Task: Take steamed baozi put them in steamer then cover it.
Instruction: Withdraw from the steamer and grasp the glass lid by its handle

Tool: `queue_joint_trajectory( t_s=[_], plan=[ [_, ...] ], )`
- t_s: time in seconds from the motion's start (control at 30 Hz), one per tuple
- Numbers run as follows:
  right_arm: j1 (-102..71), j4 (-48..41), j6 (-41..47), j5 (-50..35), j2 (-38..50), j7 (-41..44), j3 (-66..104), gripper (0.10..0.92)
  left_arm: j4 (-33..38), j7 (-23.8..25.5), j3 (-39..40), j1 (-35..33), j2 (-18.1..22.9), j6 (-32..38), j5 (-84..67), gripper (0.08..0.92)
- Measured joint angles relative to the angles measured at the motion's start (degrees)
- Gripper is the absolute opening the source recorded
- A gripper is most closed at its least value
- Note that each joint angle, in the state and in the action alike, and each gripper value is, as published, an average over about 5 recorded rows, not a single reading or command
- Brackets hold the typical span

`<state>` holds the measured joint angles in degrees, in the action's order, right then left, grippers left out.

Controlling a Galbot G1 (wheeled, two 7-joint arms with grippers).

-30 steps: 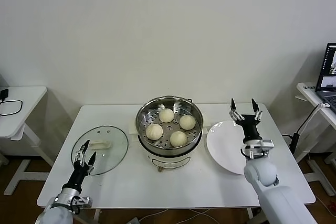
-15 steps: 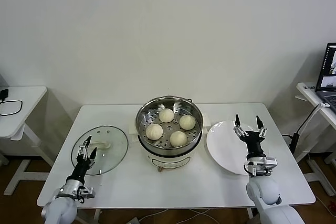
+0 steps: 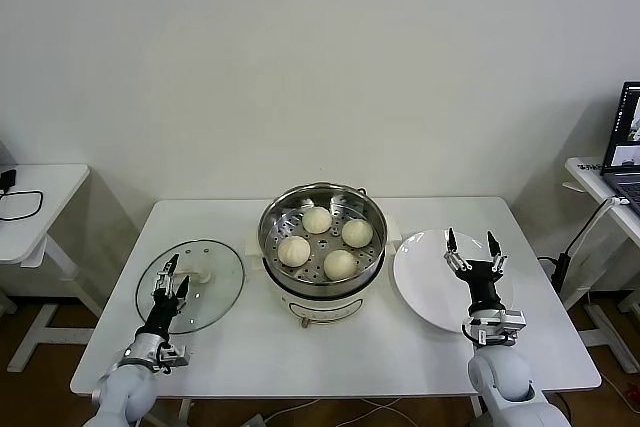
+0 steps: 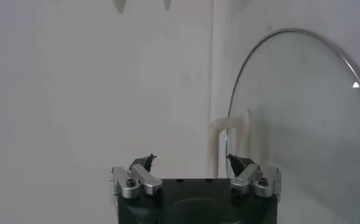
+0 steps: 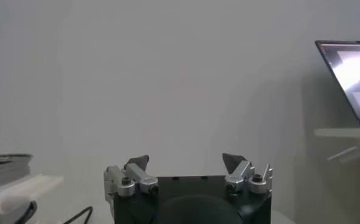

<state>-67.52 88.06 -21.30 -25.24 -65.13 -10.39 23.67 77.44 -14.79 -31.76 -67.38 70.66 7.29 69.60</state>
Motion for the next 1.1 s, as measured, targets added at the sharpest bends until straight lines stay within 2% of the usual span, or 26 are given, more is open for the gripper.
queue_joint_trajectory(
  t_s=[0.77,0.9,1.1],
  plan=[
    [-1.12,-1.07,-0.56,1.79,-0.53,0.59,-0.06,0.823,-5.35,-0.53,1.36,5.32,0.48,-1.17,-0.13,0.815],
    [-1.09,-1.22,-0.67,1.99,-0.62,0.63,-0.10,0.823,-6.13,-0.35,1.42,5.69,0.53,-1.25,-0.14,0.738],
    [-0.83,-1.29,-0.74,2.14,-0.49,0.63,-0.36,0.823,-6.74,0.08,1.58,5.69,0.63,-1.27,-0.24,0.566]
  ],
)
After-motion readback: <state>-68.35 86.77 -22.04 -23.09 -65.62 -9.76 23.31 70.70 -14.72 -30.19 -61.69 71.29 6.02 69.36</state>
